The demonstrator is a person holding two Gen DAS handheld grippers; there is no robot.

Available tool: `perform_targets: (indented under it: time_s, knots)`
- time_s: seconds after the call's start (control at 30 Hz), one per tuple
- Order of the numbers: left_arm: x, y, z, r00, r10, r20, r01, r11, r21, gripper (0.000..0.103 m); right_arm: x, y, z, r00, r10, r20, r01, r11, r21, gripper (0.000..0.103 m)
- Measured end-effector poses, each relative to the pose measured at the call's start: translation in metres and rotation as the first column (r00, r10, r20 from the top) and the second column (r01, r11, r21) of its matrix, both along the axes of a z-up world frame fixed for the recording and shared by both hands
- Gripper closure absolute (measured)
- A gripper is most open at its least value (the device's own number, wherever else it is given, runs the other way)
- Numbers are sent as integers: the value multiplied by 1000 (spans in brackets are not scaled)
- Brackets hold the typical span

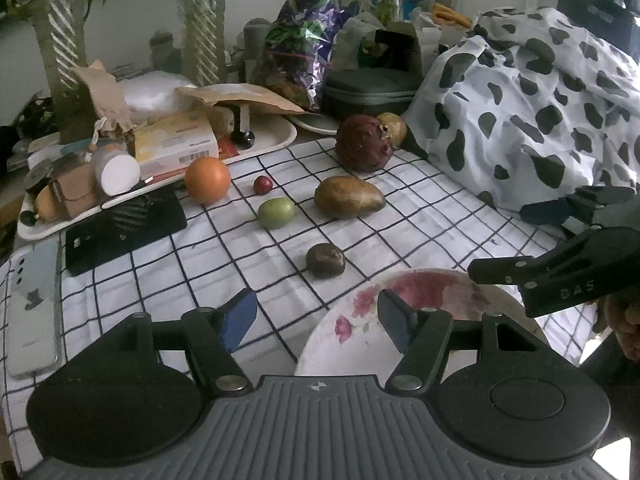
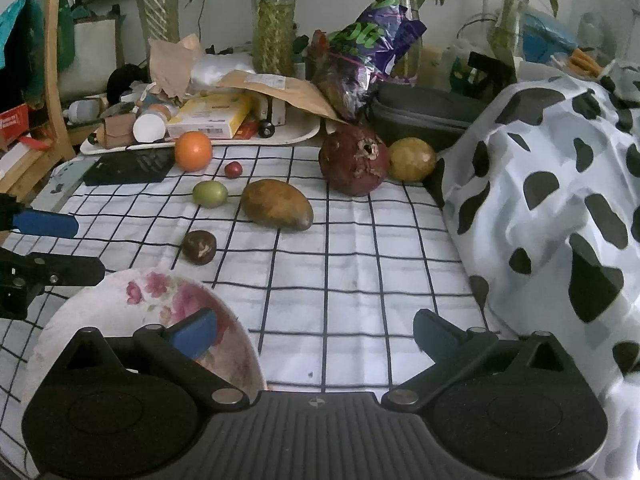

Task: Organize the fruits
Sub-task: 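Withdraw both open grippers from the plate back toward the fruits, then grasp the dark brown round fruit with the left gripper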

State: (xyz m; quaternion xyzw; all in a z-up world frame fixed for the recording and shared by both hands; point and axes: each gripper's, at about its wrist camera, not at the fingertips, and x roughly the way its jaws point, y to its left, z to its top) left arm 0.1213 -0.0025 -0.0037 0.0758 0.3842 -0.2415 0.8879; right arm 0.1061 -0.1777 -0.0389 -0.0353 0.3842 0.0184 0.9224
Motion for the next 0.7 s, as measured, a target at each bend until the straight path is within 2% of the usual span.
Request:
perform_targets:
  time_s: [0.37, 0.7]
  knots:
    - [34, -11, -9, 998, -53, -24, 53, 998, 18, 38, 38, -5, -4, 1000, -2, -1, 2, 1000, -21, 0]
    - [66, -28, -24, 989, -121, -83, 125, 991, 40, 39, 70, -7, -9, 1000, 9, -12, -10, 999, -46, 0]
